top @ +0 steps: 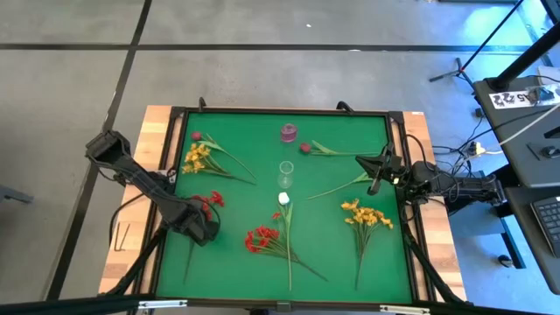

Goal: Sort flowers into vase by color
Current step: Put the left orange flower into the transparent vase

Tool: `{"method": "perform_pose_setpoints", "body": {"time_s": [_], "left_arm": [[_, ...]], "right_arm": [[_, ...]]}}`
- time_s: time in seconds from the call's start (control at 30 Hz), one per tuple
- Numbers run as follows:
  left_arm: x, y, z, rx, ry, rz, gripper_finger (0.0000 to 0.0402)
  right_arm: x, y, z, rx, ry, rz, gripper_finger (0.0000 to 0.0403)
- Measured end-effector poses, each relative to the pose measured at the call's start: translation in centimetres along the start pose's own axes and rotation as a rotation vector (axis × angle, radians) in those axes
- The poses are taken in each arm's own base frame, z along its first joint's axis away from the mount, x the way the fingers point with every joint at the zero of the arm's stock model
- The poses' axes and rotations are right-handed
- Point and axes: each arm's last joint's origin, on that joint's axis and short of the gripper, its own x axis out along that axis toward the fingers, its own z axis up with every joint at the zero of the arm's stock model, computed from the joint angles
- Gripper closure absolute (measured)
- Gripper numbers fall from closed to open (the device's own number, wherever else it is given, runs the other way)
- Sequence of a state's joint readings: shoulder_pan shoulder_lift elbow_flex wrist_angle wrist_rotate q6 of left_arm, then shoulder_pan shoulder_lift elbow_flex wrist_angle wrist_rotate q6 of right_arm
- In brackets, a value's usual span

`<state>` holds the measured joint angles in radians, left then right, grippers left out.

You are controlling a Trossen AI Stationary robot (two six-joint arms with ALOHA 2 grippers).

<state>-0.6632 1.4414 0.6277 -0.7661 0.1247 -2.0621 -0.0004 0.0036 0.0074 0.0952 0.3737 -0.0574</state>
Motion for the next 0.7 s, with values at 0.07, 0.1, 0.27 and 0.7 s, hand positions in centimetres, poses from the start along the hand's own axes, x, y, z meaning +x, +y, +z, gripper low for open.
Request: {"method": "perform_pose_setpoints", "body": {"time_s": [0.07, 0.1, 0.27, 0.7], "left_arm": [[0.0, -0.1, 0.0, 0.000, -0.004, -0.010, 0.0259], [-0.1, -0.2, 0.0, 0.000, -0.005, -0.013, 0.0276], [-0.8, -0.8, 0.0, 0.024, -0.039, -0.033, 0.0361], [-13.0, -2.0, 1.3, 0.193, -0.578, -0.248, 0.0396]], "right_arm": [[0.0, 0.0, 0.0, 0.000, 0.000, 0.001, 0.0380], [0.0, 0.0, 0.0, 0.000, 0.000, 0.000, 0.0380], [0.0, 0.0, 0.0, 0.000, 0.000, 0.000, 0.0380], [0.0, 0.0, 0.0, 0.000, 0.000, 0.001, 0.0380]]}}
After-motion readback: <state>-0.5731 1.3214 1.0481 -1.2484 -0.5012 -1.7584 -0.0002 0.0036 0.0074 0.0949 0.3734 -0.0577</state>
